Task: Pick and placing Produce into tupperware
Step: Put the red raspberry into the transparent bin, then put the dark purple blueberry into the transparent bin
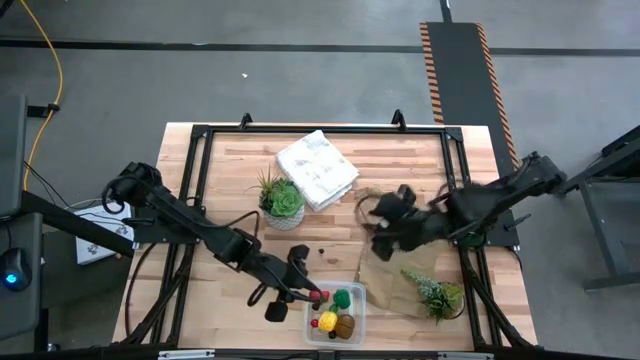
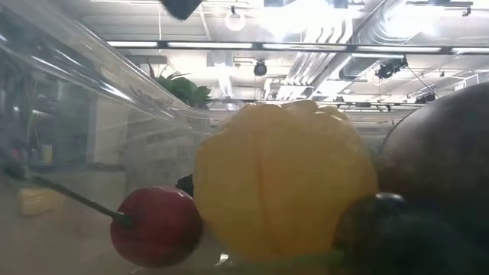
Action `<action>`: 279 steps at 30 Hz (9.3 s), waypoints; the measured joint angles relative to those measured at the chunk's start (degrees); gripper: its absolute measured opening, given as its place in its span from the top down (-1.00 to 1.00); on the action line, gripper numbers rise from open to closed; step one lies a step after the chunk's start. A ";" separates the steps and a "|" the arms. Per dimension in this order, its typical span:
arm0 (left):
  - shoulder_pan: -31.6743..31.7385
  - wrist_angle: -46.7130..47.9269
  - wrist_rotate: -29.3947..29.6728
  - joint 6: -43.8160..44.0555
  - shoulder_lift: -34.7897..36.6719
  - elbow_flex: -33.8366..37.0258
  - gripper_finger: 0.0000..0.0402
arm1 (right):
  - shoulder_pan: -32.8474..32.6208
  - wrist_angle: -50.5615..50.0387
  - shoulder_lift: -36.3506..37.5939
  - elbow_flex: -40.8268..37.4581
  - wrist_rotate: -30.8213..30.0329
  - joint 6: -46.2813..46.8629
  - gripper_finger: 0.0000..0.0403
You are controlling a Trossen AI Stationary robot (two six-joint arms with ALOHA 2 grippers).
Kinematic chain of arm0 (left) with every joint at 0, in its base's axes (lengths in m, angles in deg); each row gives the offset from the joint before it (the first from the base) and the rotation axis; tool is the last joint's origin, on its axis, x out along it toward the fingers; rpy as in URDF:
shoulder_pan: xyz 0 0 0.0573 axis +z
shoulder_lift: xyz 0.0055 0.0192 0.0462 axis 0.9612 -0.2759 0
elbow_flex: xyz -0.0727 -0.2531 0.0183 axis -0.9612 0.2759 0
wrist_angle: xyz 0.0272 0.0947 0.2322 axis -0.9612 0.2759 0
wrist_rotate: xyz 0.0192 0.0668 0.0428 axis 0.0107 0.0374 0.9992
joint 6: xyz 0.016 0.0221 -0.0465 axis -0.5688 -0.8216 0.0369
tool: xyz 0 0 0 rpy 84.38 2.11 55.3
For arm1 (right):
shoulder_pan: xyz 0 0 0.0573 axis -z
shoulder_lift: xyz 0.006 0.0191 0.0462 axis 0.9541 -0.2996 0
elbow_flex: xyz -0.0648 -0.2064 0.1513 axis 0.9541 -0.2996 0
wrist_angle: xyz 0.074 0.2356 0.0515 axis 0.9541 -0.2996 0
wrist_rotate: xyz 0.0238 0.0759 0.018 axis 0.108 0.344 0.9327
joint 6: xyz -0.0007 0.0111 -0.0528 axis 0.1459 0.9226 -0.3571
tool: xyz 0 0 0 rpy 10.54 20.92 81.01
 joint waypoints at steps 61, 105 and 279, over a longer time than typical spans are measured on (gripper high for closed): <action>6.91 32.69 -11.89 -7.22 -20.02 -27.83 0.60 | -3.37 -10.06 13.28 -0.09 -5.67 0.44 0.26; 7.06 52.10 -15.19 -2.90 -3.04 -27.68 0.86 | -7.00 -10.93 12.71 -0.13 -5.94 4.24 0.26; 7.04 20.34 25.97 37.27 36.41 23.21 0.97 | 23.75 121.73 -32.80 -53.22 52.37 -52.60 0.19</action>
